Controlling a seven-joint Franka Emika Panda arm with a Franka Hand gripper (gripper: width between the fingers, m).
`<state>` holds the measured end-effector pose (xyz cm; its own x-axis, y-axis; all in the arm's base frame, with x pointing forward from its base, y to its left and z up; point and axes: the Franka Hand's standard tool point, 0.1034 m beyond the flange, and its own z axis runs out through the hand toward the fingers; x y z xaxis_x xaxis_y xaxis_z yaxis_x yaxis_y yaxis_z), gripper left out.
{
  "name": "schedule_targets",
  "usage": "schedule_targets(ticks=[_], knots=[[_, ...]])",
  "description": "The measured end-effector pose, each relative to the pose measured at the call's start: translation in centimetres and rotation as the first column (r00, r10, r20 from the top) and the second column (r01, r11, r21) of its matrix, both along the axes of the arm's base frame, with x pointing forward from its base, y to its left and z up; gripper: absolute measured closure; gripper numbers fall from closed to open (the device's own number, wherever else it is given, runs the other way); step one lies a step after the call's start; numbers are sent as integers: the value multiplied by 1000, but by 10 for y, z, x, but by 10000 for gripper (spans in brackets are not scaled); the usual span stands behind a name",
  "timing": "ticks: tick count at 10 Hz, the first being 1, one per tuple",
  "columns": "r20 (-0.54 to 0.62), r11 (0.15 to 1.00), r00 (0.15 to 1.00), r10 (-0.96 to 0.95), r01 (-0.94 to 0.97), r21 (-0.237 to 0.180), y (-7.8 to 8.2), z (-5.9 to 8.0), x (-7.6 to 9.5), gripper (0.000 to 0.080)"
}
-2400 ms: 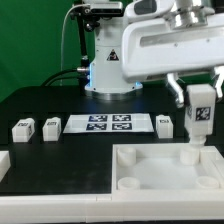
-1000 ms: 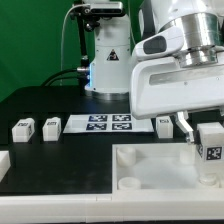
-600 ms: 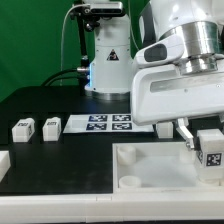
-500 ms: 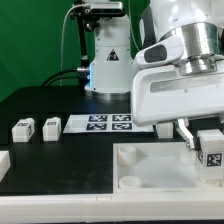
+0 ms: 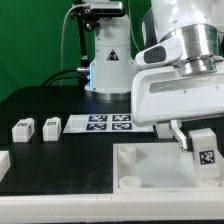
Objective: Assemble one leg
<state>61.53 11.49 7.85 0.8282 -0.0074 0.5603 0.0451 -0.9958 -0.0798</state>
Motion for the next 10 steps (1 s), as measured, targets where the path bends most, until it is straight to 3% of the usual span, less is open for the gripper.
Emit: schedule_targets(ticks=[1,2,9,10], knots=[[0,1000,1000,0,0,0,0,0,0,212],[0,1000,1000,0,0,0,0,0,0,169],[-3,1000,1000,0,0,-1,-1,1,0,150],[-13,1000,1000,-4,4,1,-6,12,2,150]])
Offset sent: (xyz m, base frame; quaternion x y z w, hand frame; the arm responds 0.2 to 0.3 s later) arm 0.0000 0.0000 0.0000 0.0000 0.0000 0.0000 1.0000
